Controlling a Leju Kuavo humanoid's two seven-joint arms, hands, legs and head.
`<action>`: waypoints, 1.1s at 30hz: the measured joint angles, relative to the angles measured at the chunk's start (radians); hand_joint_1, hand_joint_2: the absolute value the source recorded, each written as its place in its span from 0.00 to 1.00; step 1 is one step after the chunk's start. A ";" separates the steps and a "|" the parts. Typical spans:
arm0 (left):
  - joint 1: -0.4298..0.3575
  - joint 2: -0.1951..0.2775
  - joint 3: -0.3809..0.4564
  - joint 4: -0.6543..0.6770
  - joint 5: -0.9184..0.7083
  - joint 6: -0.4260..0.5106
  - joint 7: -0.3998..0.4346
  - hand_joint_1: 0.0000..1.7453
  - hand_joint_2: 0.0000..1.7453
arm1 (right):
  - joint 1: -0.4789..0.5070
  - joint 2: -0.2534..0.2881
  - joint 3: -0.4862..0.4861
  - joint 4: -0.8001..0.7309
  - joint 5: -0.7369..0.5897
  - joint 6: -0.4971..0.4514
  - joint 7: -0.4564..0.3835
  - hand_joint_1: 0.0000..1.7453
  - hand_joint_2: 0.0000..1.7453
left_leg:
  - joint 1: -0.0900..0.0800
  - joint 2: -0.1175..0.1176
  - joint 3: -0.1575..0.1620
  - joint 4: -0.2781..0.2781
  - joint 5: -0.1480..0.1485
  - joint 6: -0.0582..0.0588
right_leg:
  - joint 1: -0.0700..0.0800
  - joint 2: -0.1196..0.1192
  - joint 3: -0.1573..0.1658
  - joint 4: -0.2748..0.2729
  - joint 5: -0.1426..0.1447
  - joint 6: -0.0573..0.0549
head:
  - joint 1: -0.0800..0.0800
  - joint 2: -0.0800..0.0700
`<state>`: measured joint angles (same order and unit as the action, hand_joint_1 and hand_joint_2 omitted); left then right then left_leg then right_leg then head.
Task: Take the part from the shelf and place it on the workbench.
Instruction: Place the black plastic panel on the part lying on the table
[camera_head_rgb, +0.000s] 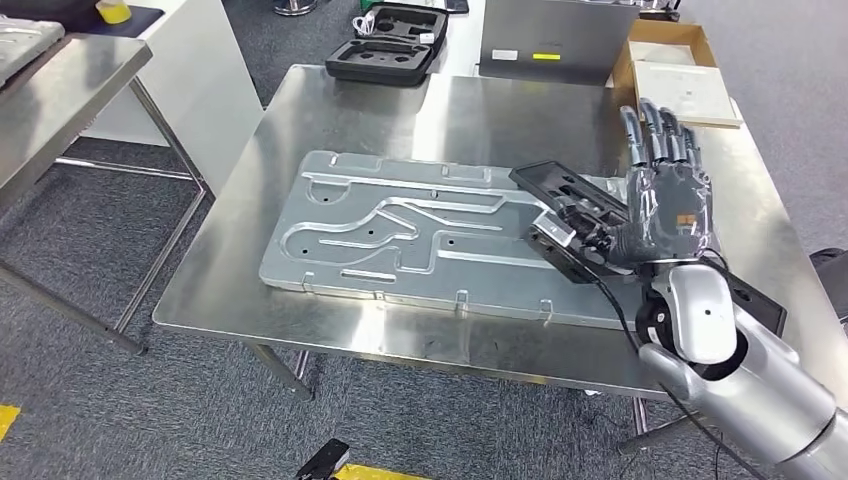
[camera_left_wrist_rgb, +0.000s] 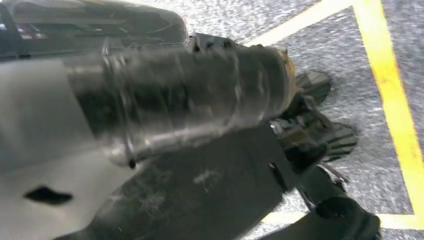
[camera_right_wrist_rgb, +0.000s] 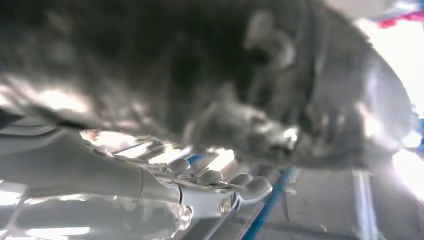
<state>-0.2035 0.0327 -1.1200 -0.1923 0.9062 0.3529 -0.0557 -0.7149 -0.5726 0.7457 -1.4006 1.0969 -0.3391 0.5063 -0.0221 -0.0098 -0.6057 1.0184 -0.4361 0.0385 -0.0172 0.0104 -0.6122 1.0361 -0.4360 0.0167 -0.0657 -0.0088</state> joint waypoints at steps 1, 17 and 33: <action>0.002 0.000 0.000 0.000 0.001 0.000 -0.002 0.00 0.00 | 0.006 0.006 -0.007 -0.024 0.001 -0.006 -0.001 0.00 0.00 | 0.001 0.001 0.001 -0.008 0.007 0.005 | -0.001 -0.001 -0.002 0.004 -0.007 0.003 | 0.000 0.000; 0.022 0.000 0.000 0.000 0.044 -0.011 -0.021 0.00 0.00 | 0.083 0.094 -0.056 -0.302 -0.111 -0.142 -0.044 0.00 0.00 | 0.006 -0.001 -0.089 -0.003 0.094 -0.014 | 0.014 -0.009 0.115 -0.034 -0.075 -0.019 | 0.012 0.000; 0.073 0.014 0.004 0.000 0.108 -0.006 -0.050 0.00 0.00 | 0.544 0.181 -0.194 -0.523 -0.638 -0.360 -0.541 0.00 0.00 | 0.021 -0.001 0.117 -0.032 -0.072 -0.009 | 0.004 -0.019 -0.042 0.001 0.028 0.014 | 0.009 0.000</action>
<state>-0.1300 0.0467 -1.1165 -0.1919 1.0141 0.3469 -0.1055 -0.1708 -0.3918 0.5522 -1.9238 0.4591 -0.6988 -0.0350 -0.0008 -0.0103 -0.4888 0.9862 -0.5081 0.0293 -0.0136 -0.0089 -0.6539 1.0373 -0.4078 0.0305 -0.0567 -0.0088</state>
